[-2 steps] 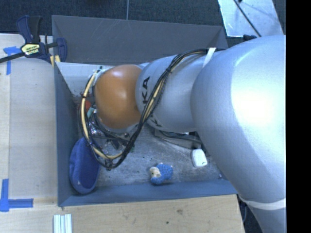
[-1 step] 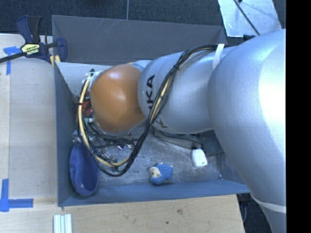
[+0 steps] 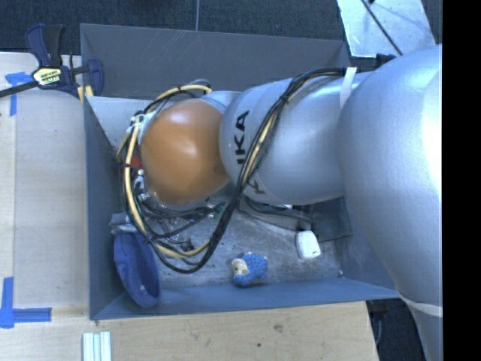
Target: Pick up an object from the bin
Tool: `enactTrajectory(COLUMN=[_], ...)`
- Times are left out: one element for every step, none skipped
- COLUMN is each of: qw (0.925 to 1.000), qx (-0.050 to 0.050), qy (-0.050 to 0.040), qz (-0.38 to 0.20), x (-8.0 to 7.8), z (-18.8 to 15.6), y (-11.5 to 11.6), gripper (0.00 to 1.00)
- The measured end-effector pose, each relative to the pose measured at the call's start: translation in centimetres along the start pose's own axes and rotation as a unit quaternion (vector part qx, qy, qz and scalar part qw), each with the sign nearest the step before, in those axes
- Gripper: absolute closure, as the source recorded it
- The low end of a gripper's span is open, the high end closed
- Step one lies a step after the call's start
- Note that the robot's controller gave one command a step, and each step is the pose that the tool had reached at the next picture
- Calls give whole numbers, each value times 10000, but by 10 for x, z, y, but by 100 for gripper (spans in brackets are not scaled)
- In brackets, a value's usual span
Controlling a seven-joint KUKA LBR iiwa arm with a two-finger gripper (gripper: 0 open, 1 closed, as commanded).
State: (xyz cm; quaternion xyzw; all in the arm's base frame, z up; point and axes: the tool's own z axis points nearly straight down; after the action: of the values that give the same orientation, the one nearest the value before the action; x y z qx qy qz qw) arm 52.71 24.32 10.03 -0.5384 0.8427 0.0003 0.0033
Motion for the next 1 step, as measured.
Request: enactTrajectory(qw=[9923], qx=[-7], qy=[56], qz=[-1237], x=[2], z=[30], y=[0], gripper=[0])
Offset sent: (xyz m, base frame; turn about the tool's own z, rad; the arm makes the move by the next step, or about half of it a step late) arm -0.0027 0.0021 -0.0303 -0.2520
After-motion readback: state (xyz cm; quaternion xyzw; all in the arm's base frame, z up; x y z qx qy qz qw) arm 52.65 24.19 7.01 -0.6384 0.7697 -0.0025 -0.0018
